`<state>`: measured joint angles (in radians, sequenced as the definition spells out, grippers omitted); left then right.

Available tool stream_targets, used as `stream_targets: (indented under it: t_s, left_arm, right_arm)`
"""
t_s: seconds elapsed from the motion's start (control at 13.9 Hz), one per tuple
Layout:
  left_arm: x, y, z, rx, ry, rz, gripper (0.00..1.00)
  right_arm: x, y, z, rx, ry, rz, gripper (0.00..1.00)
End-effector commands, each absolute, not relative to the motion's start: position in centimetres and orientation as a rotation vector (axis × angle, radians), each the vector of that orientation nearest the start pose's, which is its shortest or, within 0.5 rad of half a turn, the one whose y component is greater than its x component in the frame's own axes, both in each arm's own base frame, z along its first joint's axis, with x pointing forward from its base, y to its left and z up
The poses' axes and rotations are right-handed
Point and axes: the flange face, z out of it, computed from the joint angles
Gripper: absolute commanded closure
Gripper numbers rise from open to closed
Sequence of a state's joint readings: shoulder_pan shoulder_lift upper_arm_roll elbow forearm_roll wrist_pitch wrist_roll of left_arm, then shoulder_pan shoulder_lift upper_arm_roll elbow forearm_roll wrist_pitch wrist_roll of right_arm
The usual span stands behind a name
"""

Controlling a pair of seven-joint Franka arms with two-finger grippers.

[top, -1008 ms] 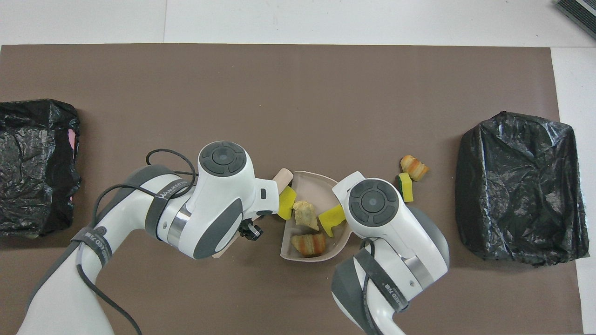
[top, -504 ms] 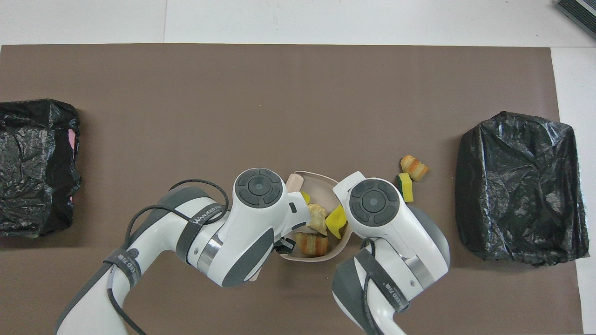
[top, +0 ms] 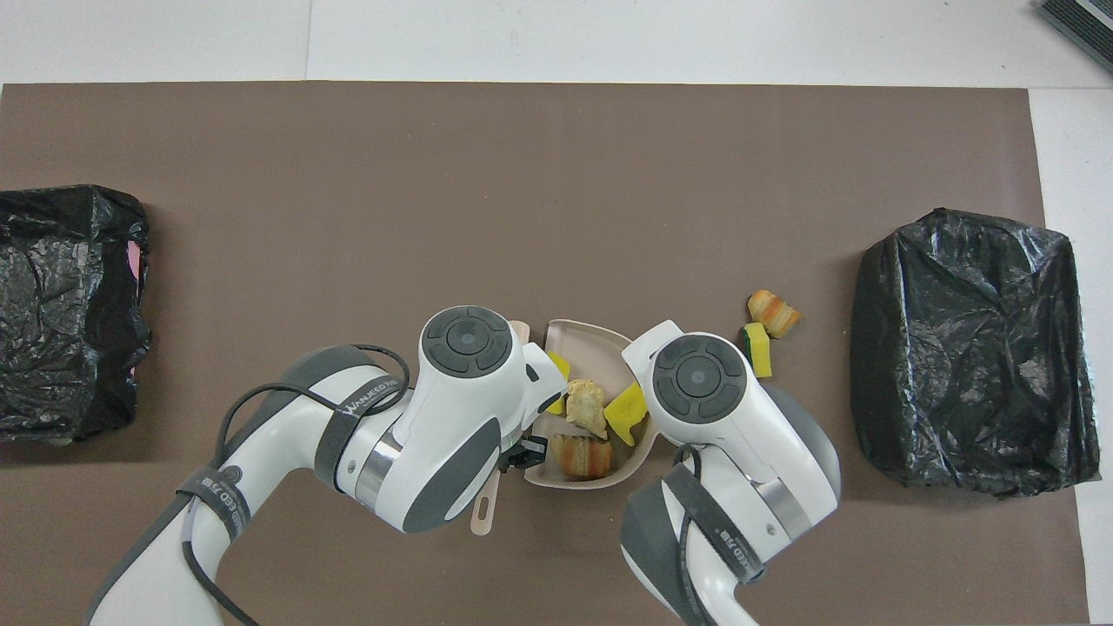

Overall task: Sweep and dump trash in bin
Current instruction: 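Sweep the yellow sponge into the dustpan with the left gripper's brush, then carry the dustpan with the right gripper over the nearby black bag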

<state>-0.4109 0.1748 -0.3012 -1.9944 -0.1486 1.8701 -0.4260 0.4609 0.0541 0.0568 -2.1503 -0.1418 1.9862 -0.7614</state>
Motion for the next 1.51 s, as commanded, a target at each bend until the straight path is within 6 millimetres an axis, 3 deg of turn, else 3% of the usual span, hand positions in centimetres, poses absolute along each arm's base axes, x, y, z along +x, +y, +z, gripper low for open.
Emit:
stream_targets:
  t_s: [0.0, 0.36, 0.65, 0.79, 0.94, 1.08, 1.15, 1.44]
  left_arm:
    - [40.6, -35.8, 37.3, -3.059, 0.302, 0.581, 1.00]
    - [40.0, -35.4, 38.2, -3.043, 0.307, 0.590, 1.00]
    - [38.7, -35.2, 38.1, -3.021, 0.159, 0.583, 1.00]
    - [36.6, -34.9, 37.3, -3.013, 0.076, 0.537, 1.00]
    - [32.5, -34.9, 35.5, -3.049, -0.003, 0.391, 1.00]
    - [29.0, -36.0, 34.9, -3.093, -0.094, 0.316, 1.00]
    - [28.2, -36.8, 35.1, -3.108, -0.135, 0.309, 1.00]
    - [23.2, -39.1, 35.7, -3.129, -0.123, 0.315, 1.00]
  right_arm:
    - [45.3, 24.1, 36.3, -2.481, -2.017, 0.364, 1.00]
    - [46.5, 23.8, 37.1, -2.483, -2.023, 0.310, 1.00]
    - [49.2, 20.8, 39.6, -2.485, -1.970, 0.238, 1.00]
    - [50.7, 18.3, 41.2, -2.488, -1.948, 0.186, 1.00]
    - [52.5, 15.0, 43.3, -2.490, -1.914, 0.143, 1.00]
    - [54.2, 11.9, 45.8, -2.497, -1.888, 0.104, 1.00]
    - [54.9, 10.2, 47.0, -2.509, -1.875, 0.095, 1.00]
    - [56.8, 0.7, 52.6, -2.518, -1.861, 0.071, 1.00]
